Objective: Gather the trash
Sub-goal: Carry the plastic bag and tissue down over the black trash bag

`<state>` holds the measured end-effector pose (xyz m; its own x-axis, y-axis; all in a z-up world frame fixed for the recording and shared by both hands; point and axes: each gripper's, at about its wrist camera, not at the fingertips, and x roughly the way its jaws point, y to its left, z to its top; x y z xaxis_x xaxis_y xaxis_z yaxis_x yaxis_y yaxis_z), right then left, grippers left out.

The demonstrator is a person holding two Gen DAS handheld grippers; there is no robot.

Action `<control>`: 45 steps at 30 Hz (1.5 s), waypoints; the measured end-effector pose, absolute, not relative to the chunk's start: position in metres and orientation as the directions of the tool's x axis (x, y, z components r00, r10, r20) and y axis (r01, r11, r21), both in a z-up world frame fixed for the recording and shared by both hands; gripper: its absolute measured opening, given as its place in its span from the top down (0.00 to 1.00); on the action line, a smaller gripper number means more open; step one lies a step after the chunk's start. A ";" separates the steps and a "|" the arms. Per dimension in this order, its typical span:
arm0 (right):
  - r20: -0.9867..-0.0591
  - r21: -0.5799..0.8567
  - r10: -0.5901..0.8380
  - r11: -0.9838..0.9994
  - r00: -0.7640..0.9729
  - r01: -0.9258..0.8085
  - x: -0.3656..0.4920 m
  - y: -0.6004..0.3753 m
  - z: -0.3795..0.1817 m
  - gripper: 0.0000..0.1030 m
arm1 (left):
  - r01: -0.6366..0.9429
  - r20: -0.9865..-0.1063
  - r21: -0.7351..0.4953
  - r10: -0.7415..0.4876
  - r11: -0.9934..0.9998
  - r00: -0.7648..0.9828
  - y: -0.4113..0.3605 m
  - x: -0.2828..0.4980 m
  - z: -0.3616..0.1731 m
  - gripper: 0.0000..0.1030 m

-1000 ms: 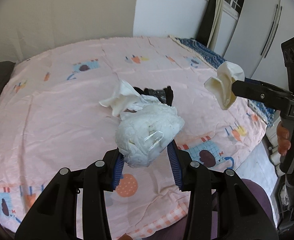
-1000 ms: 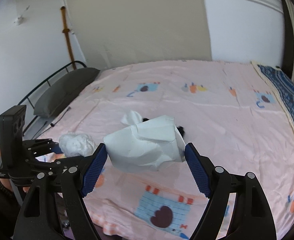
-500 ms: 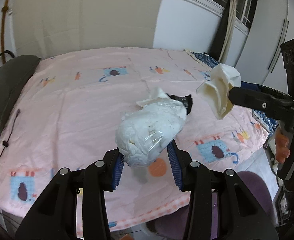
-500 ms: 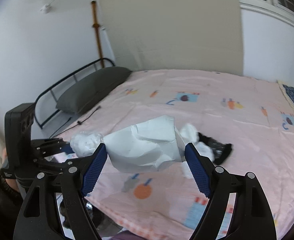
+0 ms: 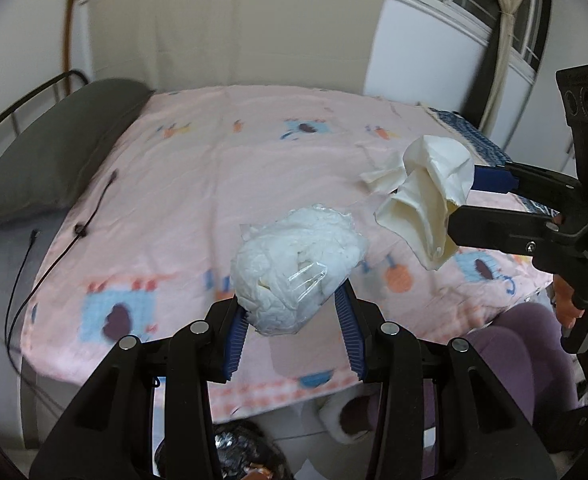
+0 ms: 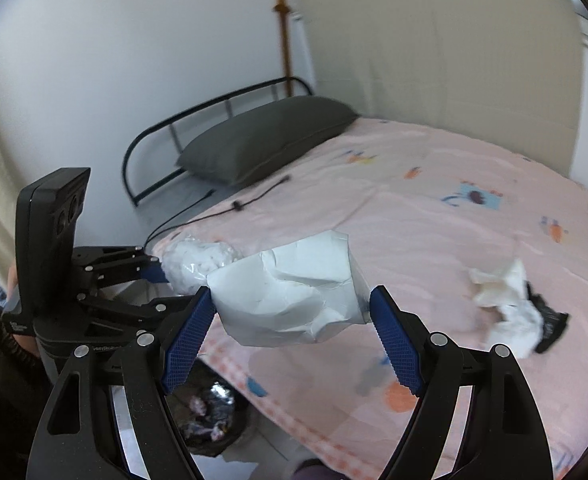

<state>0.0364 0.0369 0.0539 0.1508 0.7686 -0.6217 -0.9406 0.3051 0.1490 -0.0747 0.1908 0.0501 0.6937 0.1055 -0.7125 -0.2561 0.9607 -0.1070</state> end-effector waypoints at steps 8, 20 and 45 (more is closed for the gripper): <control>-0.672 0.154 0.738 0.219 0.060 -0.963 -0.009 0.082 0.023 0.27 | -0.345 -0.743 -0.108 0.155 0.933 0.651 0.218 -0.132 0.028 0.58; -0.745 0.179 0.665 0.129 -0.049 -0.975 -0.073 0.126 -0.036 0.27 | -0.419 -0.804 -0.122 0.158 0.900 0.573 0.235 -0.198 -0.030 0.58; -0.915 0.134 0.387 0.033 -0.111 -0.990 -0.169 0.179 -0.178 0.27 | -0.437 -0.950 -0.124 0.021 0.891 0.312 0.244 -0.258 -0.187 0.58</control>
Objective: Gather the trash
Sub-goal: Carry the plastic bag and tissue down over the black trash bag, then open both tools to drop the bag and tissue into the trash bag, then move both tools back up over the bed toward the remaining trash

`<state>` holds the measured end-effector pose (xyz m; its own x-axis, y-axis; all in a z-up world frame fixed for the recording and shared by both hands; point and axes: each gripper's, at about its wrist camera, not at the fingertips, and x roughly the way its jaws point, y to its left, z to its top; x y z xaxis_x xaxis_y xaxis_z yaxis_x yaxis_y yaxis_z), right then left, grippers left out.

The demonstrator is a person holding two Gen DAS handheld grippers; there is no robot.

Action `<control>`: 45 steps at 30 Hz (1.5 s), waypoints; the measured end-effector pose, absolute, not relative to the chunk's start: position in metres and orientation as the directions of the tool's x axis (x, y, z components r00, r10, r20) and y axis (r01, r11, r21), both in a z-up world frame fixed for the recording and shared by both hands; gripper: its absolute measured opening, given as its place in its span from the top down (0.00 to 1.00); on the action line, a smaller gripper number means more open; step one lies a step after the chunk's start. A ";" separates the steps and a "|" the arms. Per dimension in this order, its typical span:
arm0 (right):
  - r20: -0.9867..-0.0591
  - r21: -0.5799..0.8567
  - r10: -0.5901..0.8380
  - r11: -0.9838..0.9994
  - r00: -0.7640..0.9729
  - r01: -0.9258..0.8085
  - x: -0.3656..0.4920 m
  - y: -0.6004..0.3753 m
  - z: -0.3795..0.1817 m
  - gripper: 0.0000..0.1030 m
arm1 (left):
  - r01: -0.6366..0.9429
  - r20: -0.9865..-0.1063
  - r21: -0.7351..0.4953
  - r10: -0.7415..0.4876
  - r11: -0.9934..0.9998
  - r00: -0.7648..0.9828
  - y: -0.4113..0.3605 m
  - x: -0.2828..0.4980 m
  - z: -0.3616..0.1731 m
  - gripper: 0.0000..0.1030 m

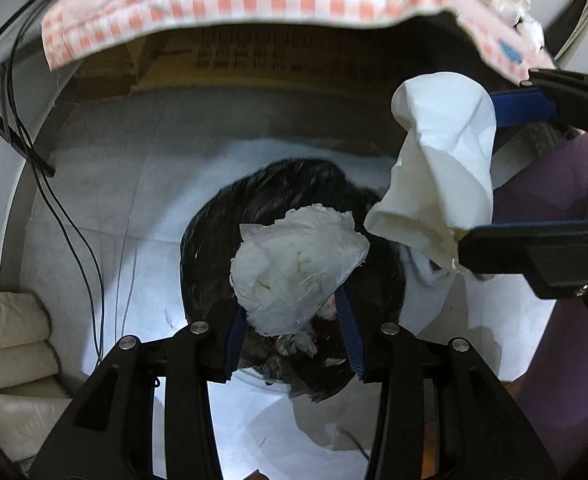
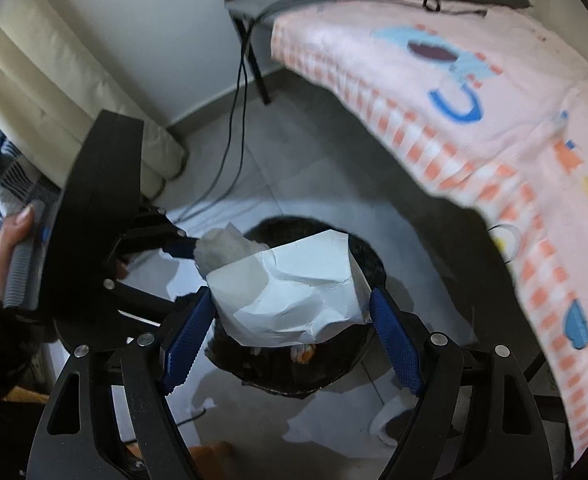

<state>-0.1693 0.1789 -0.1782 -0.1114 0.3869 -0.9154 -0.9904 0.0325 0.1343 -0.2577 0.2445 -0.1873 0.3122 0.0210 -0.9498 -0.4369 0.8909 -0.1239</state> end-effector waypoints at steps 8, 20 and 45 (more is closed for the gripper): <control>-0.949 0.120 0.298 0.041 -0.102 -0.992 -0.170 0.191 -0.219 0.27 | -0.411 -0.978 -0.069 0.020 0.909 0.207 0.249 -0.259 -0.221 0.58; -0.954 0.092 0.293 0.087 -0.063 -0.992 -0.157 0.192 -0.234 0.11 | -0.397 -0.976 -0.048 0.042 0.917 0.215 0.252 -0.260 -0.225 0.06; -0.796 0.083 0.605 0.134 0.015 -0.987 -0.097 0.150 -0.066 0.11 | -0.433 -0.872 -0.014 0.201 0.901 0.447 0.235 -0.231 -0.084 0.06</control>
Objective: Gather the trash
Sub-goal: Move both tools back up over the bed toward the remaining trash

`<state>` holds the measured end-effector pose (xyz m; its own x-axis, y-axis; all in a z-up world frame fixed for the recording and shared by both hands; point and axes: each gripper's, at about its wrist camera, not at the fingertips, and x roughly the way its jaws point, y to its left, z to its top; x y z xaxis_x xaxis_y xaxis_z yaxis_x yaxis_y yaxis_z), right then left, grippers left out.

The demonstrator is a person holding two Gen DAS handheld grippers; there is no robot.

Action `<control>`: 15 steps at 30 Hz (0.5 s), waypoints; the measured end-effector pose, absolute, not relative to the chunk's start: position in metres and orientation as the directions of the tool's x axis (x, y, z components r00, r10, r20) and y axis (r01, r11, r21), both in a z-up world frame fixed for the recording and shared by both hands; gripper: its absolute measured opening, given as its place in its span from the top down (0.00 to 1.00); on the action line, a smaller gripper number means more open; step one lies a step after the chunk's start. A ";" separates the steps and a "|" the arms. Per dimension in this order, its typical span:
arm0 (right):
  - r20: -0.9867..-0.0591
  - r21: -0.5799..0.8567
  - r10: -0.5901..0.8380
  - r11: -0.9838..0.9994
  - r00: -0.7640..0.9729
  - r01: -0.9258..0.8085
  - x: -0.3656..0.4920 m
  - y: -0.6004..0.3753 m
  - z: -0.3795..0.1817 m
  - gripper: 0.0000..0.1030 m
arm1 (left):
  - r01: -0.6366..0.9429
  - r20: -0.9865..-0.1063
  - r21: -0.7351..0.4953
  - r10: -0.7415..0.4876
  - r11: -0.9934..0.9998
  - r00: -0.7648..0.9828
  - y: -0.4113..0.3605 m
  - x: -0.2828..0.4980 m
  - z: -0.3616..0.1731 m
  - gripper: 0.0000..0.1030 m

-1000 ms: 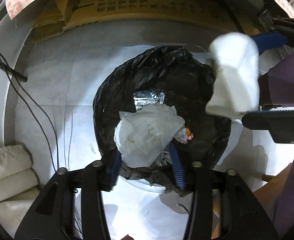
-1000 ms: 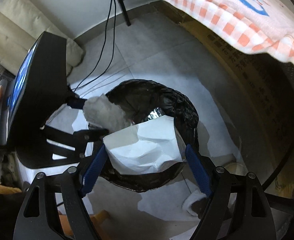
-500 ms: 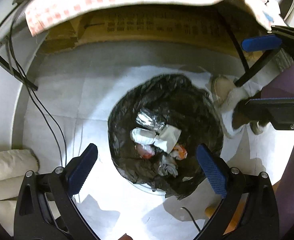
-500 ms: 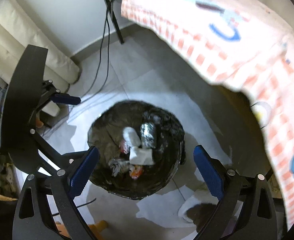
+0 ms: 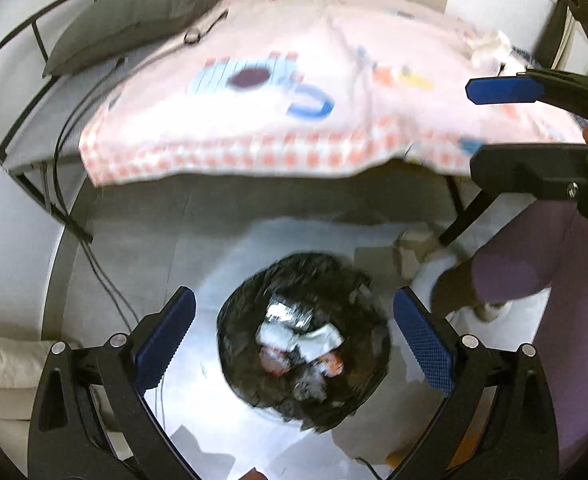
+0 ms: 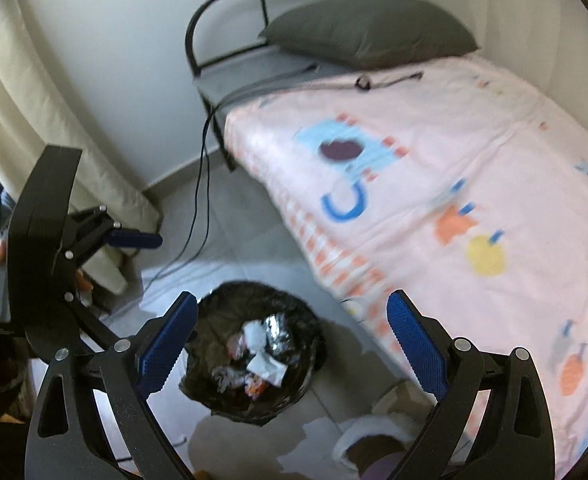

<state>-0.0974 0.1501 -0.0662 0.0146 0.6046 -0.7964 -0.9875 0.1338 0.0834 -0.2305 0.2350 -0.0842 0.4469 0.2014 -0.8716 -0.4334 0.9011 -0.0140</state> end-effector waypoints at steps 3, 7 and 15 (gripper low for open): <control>-0.774 0.067 0.631 0.155 0.047 -0.986 -0.081 0.137 -0.045 0.11 | -0.418 -0.856 -0.019 0.202 0.908 0.477 0.228 -0.216 -0.070 0.06; -0.748 0.058 0.657 0.210 0.097 -0.976 -0.048 0.114 -0.023 0.11 | -0.393 -0.830 -0.055 0.177 0.918 0.530 0.219 -0.193 -0.053 0.06; -0.713 0.067 0.673 0.348 0.200 -0.935 0.027 0.059 0.004 0.11 | -0.303 -0.800 -0.063 0.133 0.951 0.585 0.190 -0.131 -0.032 0.06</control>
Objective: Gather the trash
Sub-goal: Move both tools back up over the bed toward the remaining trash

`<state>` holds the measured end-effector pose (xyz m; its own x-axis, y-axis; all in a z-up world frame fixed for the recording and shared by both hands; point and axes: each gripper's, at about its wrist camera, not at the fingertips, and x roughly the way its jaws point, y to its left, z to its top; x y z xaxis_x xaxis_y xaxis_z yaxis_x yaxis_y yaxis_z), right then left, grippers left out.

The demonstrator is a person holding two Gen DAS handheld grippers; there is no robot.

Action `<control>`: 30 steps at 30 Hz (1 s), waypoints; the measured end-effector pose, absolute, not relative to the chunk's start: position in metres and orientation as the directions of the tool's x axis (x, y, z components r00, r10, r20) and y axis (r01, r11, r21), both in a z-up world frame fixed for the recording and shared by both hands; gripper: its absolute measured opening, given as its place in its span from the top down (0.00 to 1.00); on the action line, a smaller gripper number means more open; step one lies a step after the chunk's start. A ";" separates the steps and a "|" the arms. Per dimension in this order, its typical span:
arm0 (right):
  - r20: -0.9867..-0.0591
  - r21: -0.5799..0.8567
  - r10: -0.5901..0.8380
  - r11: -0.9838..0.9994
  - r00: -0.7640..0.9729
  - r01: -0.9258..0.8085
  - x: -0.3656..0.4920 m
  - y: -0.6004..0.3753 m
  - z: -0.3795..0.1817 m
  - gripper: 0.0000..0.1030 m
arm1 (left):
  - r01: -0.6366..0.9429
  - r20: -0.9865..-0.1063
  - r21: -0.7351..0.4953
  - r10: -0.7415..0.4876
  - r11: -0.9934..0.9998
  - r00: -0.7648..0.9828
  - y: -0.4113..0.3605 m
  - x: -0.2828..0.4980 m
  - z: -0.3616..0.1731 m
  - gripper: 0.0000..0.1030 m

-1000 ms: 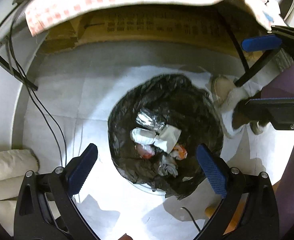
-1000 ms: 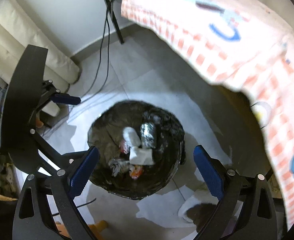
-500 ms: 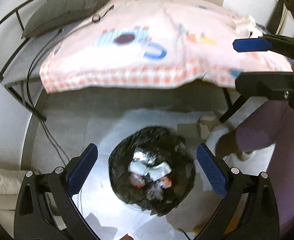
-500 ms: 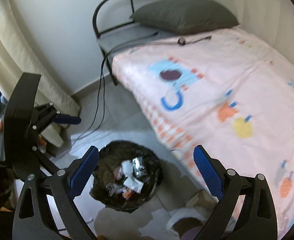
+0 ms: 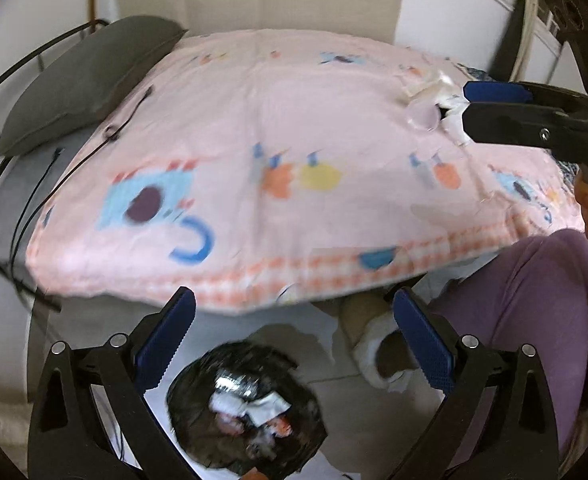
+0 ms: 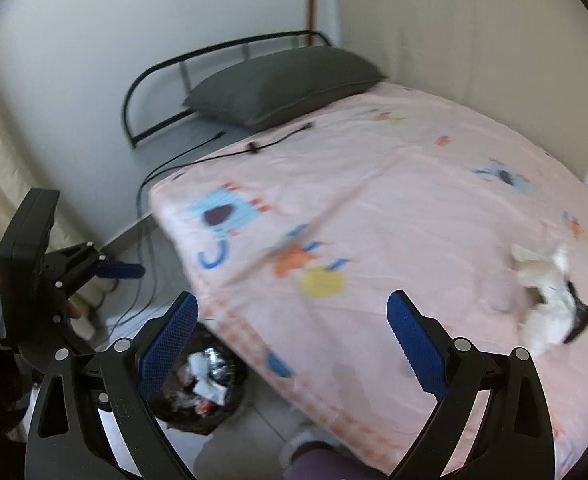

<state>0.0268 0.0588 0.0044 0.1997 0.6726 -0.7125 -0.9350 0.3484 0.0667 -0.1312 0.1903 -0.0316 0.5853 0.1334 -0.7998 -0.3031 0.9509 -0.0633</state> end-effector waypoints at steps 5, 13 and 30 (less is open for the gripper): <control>-0.708 0.056 0.653 0.429 0.268 -0.901 0.065 0.025 0.010 0.11 | -0.255 -0.789 -0.090 0.088 0.963 0.608 0.174 -0.094 -0.026 0.06; -0.714 0.076 0.621 0.529 0.325 -0.845 0.125 -0.029 0.006 0.11 | -0.193 -0.788 -0.113 0.030 0.975 0.615 0.149 -0.036 -0.027 0.06; -0.716 0.150 0.586 0.659 0.379 -0.737 0.231 -0.090 -0.039 0.11 | -0.088 -0.800 -0.177 -0.091 0.980 0.593 0.117 0.082 -0.053 0.06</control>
